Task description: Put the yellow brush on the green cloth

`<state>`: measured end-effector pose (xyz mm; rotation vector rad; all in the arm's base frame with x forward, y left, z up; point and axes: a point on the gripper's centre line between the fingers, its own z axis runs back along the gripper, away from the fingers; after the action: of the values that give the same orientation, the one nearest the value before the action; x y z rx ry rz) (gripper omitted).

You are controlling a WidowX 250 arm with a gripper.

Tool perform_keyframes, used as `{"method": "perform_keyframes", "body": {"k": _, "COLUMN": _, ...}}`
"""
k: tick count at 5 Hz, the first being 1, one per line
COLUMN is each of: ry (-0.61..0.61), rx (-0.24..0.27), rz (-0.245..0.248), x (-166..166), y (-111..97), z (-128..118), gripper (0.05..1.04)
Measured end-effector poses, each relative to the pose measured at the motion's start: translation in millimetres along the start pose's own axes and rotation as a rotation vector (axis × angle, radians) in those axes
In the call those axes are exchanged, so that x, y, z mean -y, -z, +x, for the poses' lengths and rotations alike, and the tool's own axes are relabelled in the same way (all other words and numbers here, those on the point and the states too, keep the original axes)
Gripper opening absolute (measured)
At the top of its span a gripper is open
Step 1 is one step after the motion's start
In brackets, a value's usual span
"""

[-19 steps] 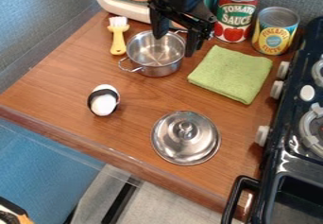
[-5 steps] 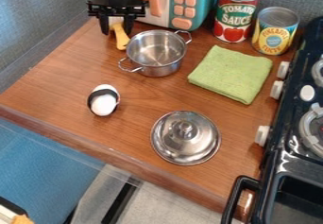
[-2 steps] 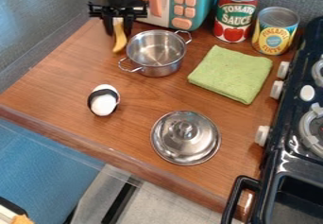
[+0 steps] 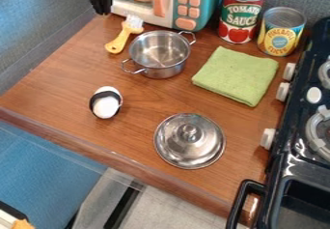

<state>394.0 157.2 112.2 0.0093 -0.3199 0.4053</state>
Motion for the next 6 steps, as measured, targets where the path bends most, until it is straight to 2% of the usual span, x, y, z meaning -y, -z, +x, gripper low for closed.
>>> {"method": "perform_keyframes", "body": {"k": 1, "ry": 0.071, "rx": -0.006, "rz": -0.036, "x": 27, "y": -11, "z": -12, "gripper": 0.072}}
{"method": "perform_keyframes", "body": {"k": 2, "ry": 0.106, "rx": -0.031, "rz": -0.041, "x": 31, "y": -3, "z": -12, "gripper": 0.217}}
{"method": "perform_keyframes", "body": {"k": 3, "ry": 0.137, "rx": -0.071, "rz": -0.007, "x": 16, "y": 20, "z": -4, "gripper": 0.472}}
{"method": "perform_keyframes", "body": {"k": 4, "ry": 0.178, "rx": -0.079, "rz": 0.027, "x": 10, "y": 35, "z": 10, "gripper": 0.782}}
{"method": "perform_keyframes", "body": {"k": 5, "ry": 0.190, "rx": -0.100, "rz": 0.047, "x": 7, "y": 50, "z": 12, "gripper": 1.003}}
{"method": "perform_keyframes", "body": {"k": 6, "ry": 0.201, "rx": -0.128, "rz": 0.049, "x": 11, "y": 64, "z": 11, "gripper": 1.007}}
